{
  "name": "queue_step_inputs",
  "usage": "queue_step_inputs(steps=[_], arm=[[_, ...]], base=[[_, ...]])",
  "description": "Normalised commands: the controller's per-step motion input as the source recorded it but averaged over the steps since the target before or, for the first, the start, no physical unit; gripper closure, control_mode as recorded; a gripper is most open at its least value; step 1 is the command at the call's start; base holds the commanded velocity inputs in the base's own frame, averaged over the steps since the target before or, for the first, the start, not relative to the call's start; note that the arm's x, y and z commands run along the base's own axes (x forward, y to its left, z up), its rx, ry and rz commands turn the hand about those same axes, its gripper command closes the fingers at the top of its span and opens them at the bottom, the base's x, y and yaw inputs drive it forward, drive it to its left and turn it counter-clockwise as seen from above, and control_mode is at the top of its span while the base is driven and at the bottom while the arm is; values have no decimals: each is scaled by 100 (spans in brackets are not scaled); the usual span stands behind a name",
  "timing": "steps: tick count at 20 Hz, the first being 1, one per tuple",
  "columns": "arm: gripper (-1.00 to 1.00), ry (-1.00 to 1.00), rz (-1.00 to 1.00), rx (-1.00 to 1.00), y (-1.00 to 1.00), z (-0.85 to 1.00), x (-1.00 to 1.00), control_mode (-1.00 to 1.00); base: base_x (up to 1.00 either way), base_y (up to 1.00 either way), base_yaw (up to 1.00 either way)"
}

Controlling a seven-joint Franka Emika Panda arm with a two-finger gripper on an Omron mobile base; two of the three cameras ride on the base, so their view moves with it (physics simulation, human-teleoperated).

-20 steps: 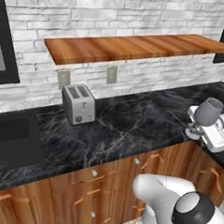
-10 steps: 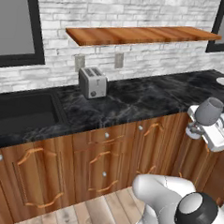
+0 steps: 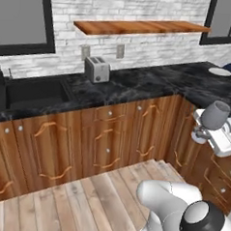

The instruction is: Retrieve the wine glasses from the counter and place one next to each plate.

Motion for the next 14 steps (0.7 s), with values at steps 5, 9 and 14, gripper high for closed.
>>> queue_step_inputs(steps=[5,9,14], arm=[[100,0,0,0,0,0,0,100],[100,0,0,0,0,0,0,100],[100,0,0,0,0,0,0,100]], base=[[-100,-10,-22],[-91,-20,-58],[-58,-26,-66]])
